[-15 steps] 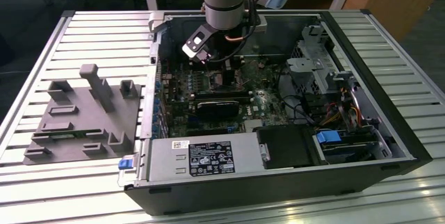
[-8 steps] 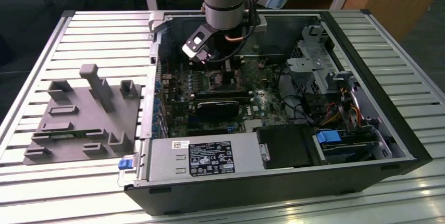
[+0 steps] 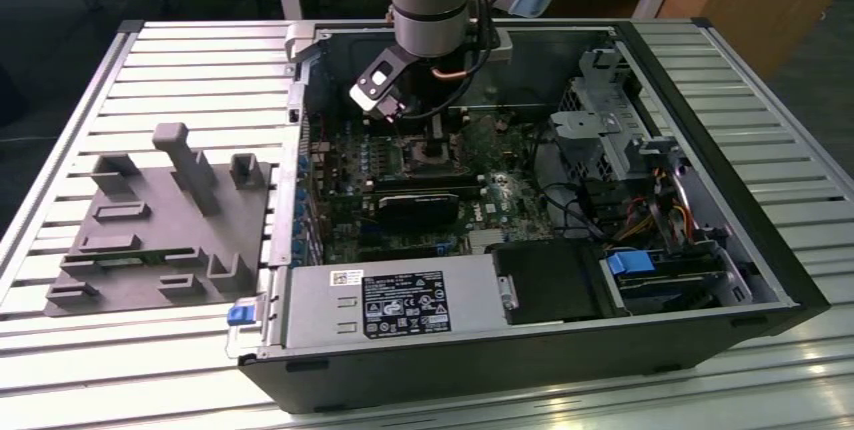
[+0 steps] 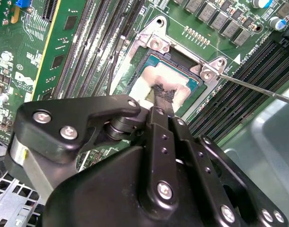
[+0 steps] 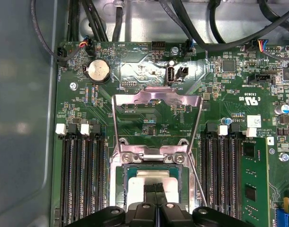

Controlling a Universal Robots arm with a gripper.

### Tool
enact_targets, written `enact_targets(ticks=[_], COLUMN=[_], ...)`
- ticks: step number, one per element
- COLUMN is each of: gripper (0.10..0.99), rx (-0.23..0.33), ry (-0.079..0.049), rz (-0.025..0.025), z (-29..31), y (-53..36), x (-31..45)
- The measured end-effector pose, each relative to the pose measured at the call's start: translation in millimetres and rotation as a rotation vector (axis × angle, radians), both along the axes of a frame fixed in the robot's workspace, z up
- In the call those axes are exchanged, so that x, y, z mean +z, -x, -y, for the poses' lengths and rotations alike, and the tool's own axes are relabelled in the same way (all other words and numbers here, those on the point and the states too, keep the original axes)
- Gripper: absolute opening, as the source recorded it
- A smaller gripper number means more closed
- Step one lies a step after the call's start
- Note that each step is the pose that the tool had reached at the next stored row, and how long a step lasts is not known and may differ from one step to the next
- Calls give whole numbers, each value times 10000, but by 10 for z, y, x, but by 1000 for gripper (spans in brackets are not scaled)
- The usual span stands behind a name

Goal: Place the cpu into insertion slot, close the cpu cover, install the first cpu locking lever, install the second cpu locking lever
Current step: 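Place the cpu into insertion slot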

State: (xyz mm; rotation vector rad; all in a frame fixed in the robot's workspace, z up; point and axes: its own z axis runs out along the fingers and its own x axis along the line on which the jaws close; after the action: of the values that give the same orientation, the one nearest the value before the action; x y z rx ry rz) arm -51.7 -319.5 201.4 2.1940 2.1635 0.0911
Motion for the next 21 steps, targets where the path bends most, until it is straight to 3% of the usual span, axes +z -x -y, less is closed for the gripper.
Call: enact_targets(ticks=[5, 9, 21], gripper=[102, 102, 102], rx=[0, -1, 0], ry=[3, 1, 0], rz=[-2, -1, 0], z=[0, 0, 0], y=[0, 0, 0], x=[8, 69, 424])
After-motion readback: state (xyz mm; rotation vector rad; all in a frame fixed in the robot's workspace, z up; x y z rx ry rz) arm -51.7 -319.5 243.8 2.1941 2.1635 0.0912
